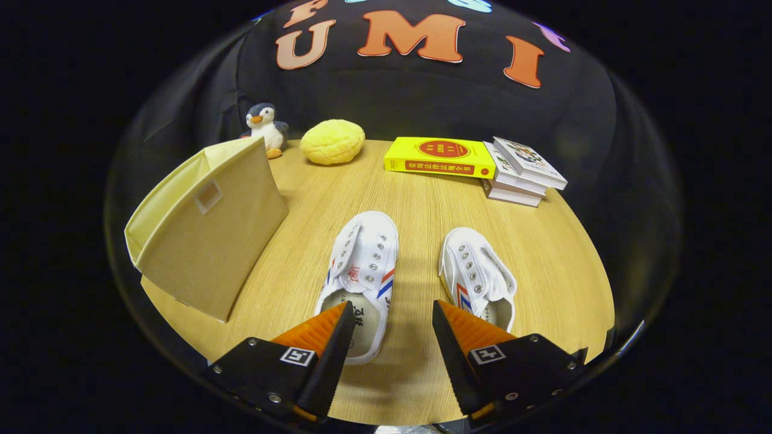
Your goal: Open the storage box then place both shoes into the box .Put the left shoe in first, then the right shoe, with the right side of both shoes facing outward in a uniform manner.
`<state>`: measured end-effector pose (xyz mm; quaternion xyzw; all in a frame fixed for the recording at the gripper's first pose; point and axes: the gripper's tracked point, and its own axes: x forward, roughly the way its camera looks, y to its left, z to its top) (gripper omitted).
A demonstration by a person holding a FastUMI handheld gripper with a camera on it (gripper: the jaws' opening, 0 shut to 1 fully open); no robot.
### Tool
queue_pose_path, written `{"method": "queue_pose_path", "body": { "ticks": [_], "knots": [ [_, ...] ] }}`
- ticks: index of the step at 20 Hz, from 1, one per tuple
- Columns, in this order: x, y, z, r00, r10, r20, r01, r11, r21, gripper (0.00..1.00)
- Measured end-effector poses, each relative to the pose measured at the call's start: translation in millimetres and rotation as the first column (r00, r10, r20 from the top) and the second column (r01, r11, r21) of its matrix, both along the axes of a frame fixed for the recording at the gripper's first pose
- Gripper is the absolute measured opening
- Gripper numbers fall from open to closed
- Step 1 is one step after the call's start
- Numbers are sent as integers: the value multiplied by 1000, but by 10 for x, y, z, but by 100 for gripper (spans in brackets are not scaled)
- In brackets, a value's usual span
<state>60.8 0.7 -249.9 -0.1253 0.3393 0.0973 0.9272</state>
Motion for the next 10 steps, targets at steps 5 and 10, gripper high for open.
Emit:
{"method": "queue_pose_path", "body": {
  "ticks": [5,10],
  "knots": [
    [168,-42,-254,999,4,-38,-5,1000,-11,76],
    [268,61,-381,998,20,-60,-18,999,31,66]
  ]
}}
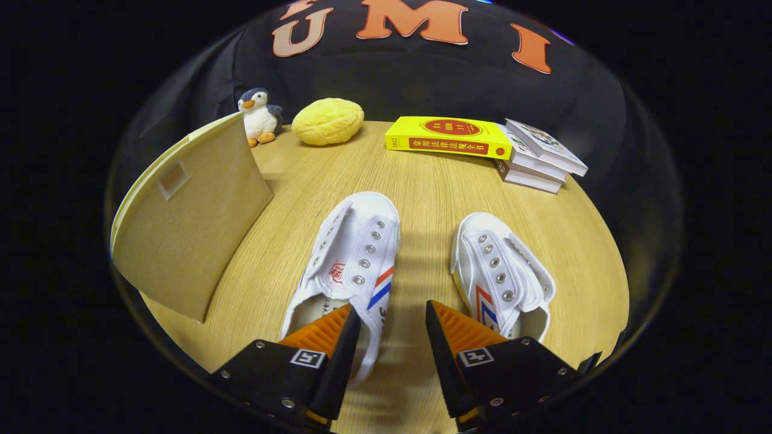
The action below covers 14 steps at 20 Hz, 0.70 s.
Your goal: Open the storage box then place both shoes into the box .Put the left shoe in first, then the right shoe, with the right side of both shoes facing outward in a uniform manner.
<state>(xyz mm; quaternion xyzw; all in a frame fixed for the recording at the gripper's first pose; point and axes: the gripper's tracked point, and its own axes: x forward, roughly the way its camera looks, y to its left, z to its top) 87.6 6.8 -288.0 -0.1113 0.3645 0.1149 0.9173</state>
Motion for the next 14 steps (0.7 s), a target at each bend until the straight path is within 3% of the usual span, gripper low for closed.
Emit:
{"method": "queue_pose_path", "body": {
  "ticks": [2,3,4,5,6,8,14],
  "knots": [
    [66,111,-1,1000,10,16,-10,1000,19,49],
    [121,135,-13,999,5,38,-5,1000,17,36],
    [187,48,36,997,-19,78,21,1000,-20,28],
    [230,5,97,993,-51,106,52,999,-4,12],
    [290,67,146,989,-73,129,69,997,39,2],
    [303,154,279,985,-84,150,69,992,103,1],
    [324,161,475,975,-45,216,36,998,43,0]
  ]
}}
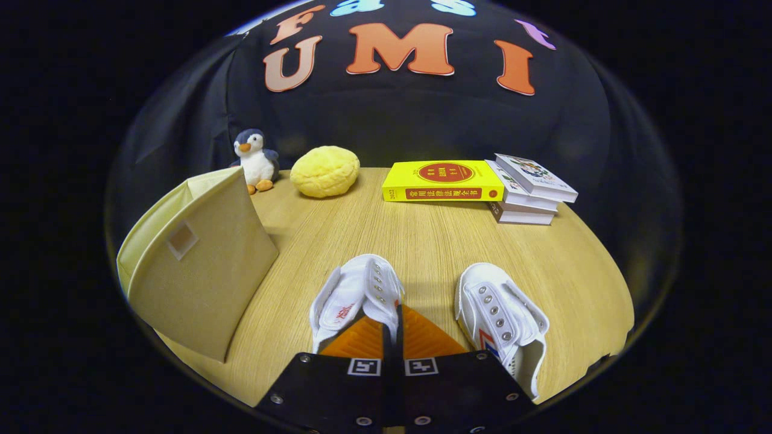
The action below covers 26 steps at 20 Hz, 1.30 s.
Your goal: Open the storage box then place both shoes into the box .Put the left shoe in first, then the right shoe, with the right side of both shoes facing outward in a uniform manner.
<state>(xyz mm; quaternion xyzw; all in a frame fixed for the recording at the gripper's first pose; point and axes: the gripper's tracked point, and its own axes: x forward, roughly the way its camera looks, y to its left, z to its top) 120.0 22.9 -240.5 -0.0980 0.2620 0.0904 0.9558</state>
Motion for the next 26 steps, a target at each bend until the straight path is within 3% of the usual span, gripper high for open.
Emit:
{"method": "queue_pose_path", "body": {
  "ticks": [5,9,13,20,26],
  "knots": [
    [130,-168,-110,999,31,17,-30,998,-51,1],
    [136,1,98,998,49,42,-50,998,24,0],
    [169,118,459,988,110,106,-103,992,-67,0],
    [57,539,1369,983,94,156,-93,996,-14,0],
    [-230,1315,2010,978,66,197,-84,993,87,0]
  ]
}}
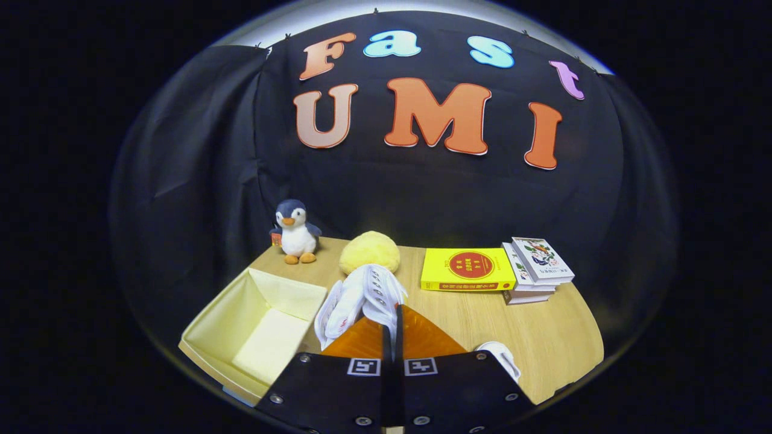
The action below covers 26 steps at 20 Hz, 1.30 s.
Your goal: Open the storage box then place both shoes into the box .Put the left shoe in first, then the right shoe, with the right side of both shoes facing outward in a uniform manner.
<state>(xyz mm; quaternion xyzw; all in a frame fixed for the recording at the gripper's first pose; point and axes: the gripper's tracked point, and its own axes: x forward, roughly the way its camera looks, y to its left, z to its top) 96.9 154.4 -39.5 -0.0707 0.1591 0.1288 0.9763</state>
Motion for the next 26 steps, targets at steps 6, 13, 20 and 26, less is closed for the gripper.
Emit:
{"method": "queue_pose_path", "body": {
  "ticks": [6,13,20,26],
  "knots": [
    [-276,945,-98,998,47,-47,-45,998,47,0],
    [-379,1671,-706,989,55,-140,-56,998,-6,0],
    [-535,2049,-1105,979,48,-197,-66,994,-86,3],
    [-525,1883,-1061,984,8,-175,-30,992,-123,89]
  ]
}}
